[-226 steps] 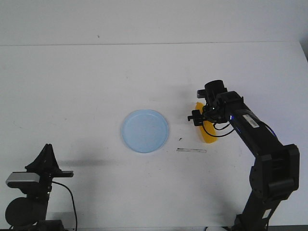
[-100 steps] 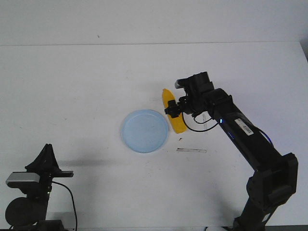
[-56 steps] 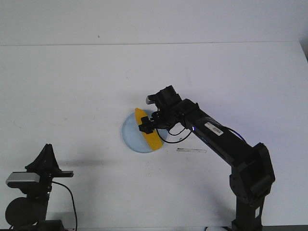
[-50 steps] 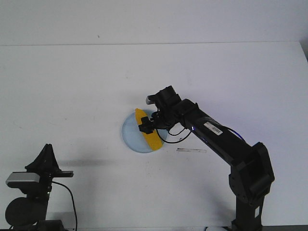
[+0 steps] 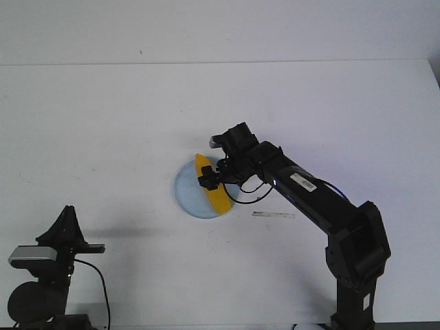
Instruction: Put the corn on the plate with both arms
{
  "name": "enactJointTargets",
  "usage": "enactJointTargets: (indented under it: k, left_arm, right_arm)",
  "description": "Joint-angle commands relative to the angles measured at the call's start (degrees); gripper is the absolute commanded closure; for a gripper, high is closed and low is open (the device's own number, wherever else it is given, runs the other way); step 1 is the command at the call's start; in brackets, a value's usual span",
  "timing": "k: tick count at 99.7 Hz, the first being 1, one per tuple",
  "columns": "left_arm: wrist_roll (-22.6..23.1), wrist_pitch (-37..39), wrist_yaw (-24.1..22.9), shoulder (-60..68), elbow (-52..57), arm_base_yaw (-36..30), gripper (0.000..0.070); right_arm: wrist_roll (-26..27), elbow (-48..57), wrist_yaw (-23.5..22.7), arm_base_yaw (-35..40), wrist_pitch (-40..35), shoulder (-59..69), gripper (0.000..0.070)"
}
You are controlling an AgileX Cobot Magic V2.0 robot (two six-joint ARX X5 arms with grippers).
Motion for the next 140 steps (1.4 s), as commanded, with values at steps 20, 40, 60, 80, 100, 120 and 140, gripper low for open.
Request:
enactJointTargets:
  k: [20,40,60,80,100,120,140]
  left_arm:
    - [0.2,0.7,0.1,-0.2,0.7,0.0,0.0698]
    - [0.2,0.7,0.1,-0.2,0.7,0.0,0.0698]
    - [0.2,0.7,0.1,-0.2,0.7,0.0,0.0698]
    - [0.2,0.7,0.1,-0.2,0.7,0.0,0.0698]
    - [0.2,0.7,0.1,-0.2,0.7,0.0,0.0698]
    - [0.2,0.7,0.1,-0.2,0.7,0.0,0.0698]
    - [0.2,0.7,0.1,-0.2,0.7,0.0,0.0698]
  right_arm:
    - [0.2,1.0,0.0,0.5,1.0,1.7,0.0295]
    - [0.2,1.0,0.0,0.5,1.0,1.7,0.0276]
    - [0.2,1.0,0.0,0.5,2.4,1.5,0.0277]
    - [-1.6,1.0,0.3,-0.3,4.4,-1.4,0.028]
    - [-8.5,1.0,10.8,-0.7,4.1,-5.5,0.0444]
    - [-11.8,0.0,23.8,-1.4,2.8,-8.6,0.0611]
    - [-12.2,-11.0,24.0,-4.3,13.4,-16.2,0.069]
